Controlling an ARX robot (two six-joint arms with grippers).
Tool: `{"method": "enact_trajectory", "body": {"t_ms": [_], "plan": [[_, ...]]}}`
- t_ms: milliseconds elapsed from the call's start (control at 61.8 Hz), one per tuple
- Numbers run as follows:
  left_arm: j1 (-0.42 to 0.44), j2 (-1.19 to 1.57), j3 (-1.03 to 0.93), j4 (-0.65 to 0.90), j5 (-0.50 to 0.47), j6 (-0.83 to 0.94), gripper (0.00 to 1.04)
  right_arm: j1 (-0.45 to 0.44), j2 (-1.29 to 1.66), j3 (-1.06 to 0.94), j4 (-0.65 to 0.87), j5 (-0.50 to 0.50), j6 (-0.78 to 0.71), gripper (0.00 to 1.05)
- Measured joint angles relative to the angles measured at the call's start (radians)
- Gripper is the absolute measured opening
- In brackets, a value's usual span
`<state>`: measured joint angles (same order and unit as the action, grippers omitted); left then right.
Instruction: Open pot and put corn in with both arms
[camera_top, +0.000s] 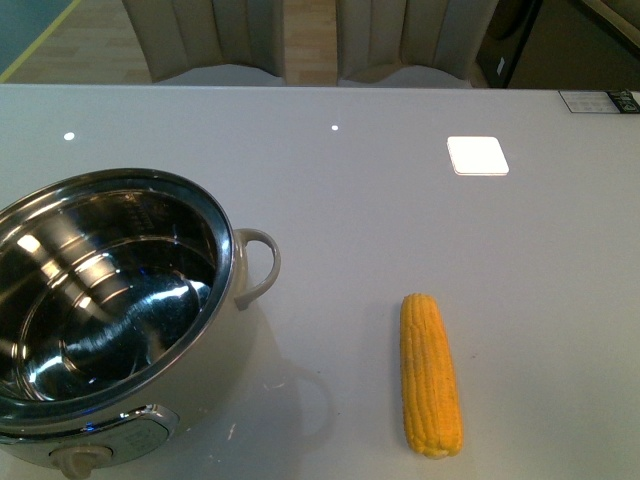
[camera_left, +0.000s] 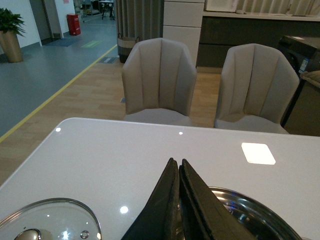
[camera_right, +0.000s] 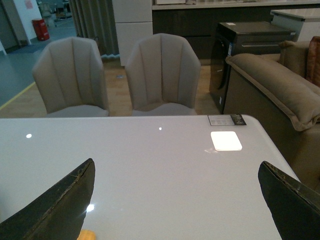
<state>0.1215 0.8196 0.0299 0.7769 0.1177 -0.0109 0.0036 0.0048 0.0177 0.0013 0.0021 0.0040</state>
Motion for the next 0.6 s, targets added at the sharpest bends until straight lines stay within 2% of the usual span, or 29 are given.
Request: {"method": "enact_trajectory", "body": {"t_ms": [97,178,259,598], "plan": [[-0.019,-0.073,-0.01,-0.059,-0.018,0.0,0.03,0.0,0.0,0.0,0.0,0.0,0.0,0.96],[-0.087,-0.145,-0.017,-0.127,-0.109,0.0,0.03,0.0,0.0,0.0,0.0,0.0,0.0,0.96],[-0.116,-0.197,-0.017,-0.169,-0.111,0.001,0.03,0.0,0.0,0.0,0.0,-0.002,0.0,0.96],[-0.119,-0.393,-0.017,-0.354,-0.118,0.001,0.03,0.0,0.0,0.0,0.0,0.0,0.0,0.96]]}}
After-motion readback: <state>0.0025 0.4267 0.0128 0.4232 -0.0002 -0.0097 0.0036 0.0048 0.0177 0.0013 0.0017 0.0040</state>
